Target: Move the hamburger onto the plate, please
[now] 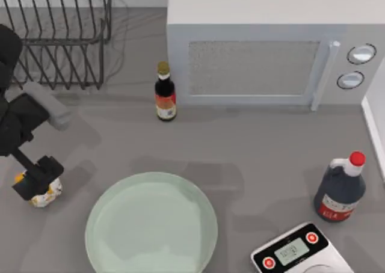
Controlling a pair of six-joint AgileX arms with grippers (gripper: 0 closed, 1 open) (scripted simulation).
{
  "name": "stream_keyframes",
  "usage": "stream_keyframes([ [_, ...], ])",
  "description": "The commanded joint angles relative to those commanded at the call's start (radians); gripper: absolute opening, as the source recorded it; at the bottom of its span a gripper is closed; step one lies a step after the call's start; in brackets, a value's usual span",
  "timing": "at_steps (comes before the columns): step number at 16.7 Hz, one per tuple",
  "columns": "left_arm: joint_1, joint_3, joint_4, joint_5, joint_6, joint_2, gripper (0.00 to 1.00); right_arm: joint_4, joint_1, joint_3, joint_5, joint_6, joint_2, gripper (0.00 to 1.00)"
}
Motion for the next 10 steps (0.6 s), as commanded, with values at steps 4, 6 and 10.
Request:
stream_keyframes([
  [4, -0.004, 0.059, -0.040, -0.002, 0.033, 0.073, 1.00, 0.000, 0.000, 0.000, 0.000, 0.000, 0.000, 1.00],
  [6, -0.004, 0.059, -0.040, -0.002, 0.033, 0.073, 1.00, 0.000, 0.000, 0.000, 0.000, 0.000, 0.000, 1.00],
  [10, -0.001, 0.045, -0.022, -0.002, 0.034, 0.079, 1.00, 0.000, 0.000, 0.000, 0.000, 0.000, 0.000, 1.00],
])
